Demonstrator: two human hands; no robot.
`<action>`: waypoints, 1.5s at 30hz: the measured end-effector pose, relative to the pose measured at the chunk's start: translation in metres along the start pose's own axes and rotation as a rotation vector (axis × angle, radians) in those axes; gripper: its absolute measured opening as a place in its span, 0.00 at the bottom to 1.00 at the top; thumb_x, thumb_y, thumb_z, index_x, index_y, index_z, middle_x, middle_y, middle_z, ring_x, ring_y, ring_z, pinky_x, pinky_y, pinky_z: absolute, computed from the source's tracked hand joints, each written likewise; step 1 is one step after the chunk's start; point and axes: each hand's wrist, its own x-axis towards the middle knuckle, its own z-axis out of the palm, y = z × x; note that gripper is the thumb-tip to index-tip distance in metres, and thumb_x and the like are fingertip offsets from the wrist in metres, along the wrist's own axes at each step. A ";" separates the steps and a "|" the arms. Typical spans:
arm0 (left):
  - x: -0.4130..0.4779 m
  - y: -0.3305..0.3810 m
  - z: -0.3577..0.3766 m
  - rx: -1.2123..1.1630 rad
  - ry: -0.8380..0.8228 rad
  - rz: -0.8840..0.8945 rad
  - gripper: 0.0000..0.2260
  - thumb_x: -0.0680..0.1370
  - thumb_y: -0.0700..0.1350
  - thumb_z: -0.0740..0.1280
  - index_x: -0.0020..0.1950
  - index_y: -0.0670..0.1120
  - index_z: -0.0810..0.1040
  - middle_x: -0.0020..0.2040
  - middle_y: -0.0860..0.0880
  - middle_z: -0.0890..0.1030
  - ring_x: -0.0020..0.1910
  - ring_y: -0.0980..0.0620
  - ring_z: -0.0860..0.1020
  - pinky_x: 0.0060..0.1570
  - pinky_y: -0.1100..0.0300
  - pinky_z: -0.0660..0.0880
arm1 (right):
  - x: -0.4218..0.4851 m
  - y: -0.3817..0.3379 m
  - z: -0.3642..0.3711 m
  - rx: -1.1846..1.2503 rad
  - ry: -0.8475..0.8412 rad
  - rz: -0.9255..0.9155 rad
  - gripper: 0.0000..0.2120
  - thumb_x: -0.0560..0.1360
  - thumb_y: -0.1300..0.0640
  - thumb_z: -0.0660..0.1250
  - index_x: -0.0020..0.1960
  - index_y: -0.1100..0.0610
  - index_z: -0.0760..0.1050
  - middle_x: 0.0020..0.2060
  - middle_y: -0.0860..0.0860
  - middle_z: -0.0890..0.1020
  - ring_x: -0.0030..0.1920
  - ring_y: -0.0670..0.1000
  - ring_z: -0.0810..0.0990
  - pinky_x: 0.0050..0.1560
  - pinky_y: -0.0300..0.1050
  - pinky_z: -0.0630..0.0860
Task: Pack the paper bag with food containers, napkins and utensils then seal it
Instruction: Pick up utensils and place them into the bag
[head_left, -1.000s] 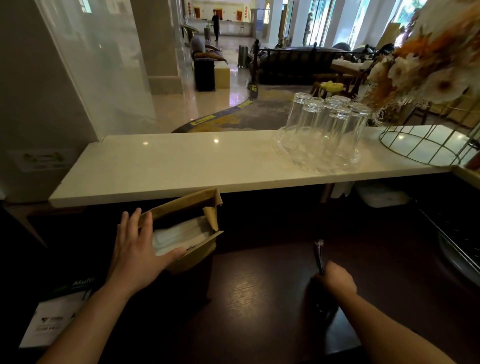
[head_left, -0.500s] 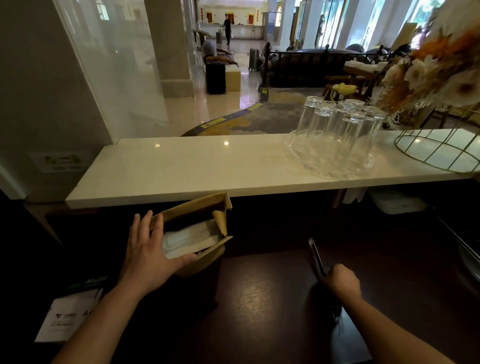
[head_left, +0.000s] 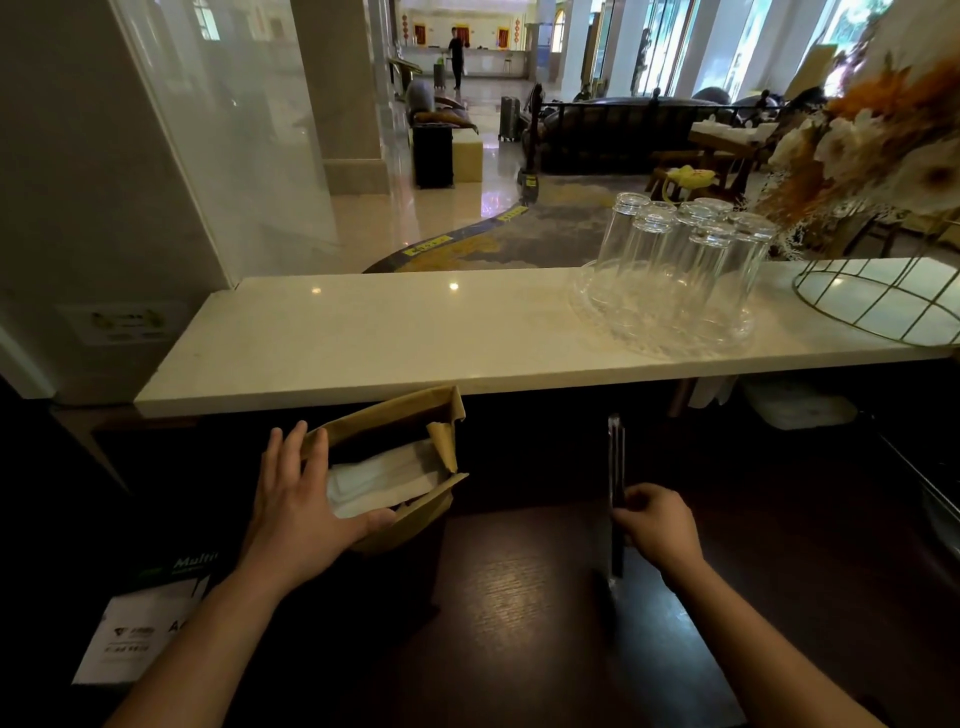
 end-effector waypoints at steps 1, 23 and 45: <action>0.000 0.000 0.000 -0.001 -0.001 0.000 0.59 0.58 0.78 0.60 0.79 0.44 0.50 0.80 0.45 0.44 0.77 0.48 0.36 0.75 0.45 0.46 | -0.003 -0.010 -0.001 0.034 -0.004 -0.040 0.06 0.70 0.59 0.74 0.41 0.50 0.80 0.35 0.50 0.84 0.36 0.51 0.84 0.42 0.58 0.83; 0.002 -0.016 -0.006 -0.050 -0.097 0.007 0.63 0.55 0.82 0.61 0.79 0.50 0.43 0.79 0.54 0.36 0.73 0.57 0.28 0.74 0.46 0.45 | -0.044 -0.227 0.013 0.380 -0.336 -0.686 0.03 0.72 0.61 0.73 0.46 0.59 0.81 0.39 0.60 0.84 0.42 0.61 0.83 0.47 0.60 0.80; 0.003 -0.028 -0.011 -0.141 -0.139 0.000 0.63 0.57 0.73 0.72 0.76 0.57 0.33 0.71 0.65 0.27 0.70 0.65 0.27 0.72 0.54 0.44 | 0.001 -0.245 0.120 -0.903 -0.590 -1.073 0.08 0.74 0.62 0.66 0.50 0.53 0.79 0.44 0.52 0.83 0.45 0.54 0.82 0.43 0.47 0.78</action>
